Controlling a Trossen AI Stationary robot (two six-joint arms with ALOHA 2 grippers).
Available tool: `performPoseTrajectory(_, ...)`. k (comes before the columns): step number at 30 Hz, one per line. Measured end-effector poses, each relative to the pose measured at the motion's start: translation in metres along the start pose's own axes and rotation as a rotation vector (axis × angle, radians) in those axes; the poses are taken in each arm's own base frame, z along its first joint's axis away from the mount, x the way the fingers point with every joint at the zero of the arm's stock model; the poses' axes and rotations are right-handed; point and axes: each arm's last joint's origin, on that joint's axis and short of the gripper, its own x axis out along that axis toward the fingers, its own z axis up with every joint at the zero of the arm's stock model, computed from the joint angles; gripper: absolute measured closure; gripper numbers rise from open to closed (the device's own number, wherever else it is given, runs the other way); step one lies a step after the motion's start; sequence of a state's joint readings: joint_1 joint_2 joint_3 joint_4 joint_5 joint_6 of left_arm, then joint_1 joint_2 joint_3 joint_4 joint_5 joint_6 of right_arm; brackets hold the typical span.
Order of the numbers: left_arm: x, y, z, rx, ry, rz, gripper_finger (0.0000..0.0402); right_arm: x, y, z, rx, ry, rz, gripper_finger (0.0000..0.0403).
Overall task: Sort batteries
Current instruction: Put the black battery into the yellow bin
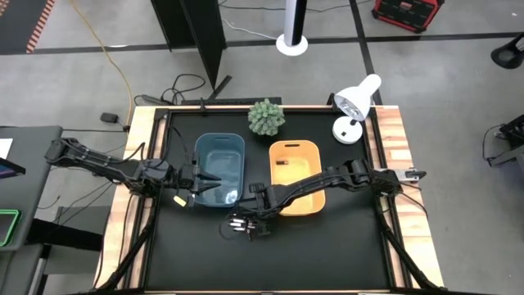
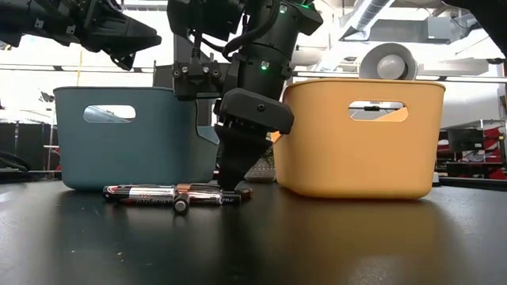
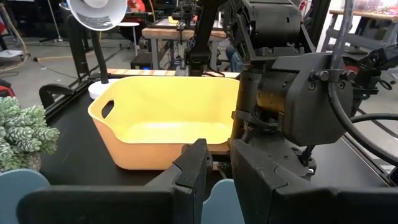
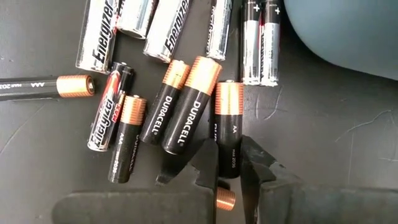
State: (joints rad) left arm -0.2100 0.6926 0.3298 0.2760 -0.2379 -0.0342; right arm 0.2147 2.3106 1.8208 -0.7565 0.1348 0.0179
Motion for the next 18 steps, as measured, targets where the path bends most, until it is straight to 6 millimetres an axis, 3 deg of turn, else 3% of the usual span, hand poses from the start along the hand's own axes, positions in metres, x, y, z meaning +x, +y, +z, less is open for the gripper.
performPoseTrajectory(18,0.0000,0.0000,-0.0001,0.000,0.001,0.000,0.0331,-0.0062,-0.0006,0.0049,-0.040,0.004,0.001,0.0362)
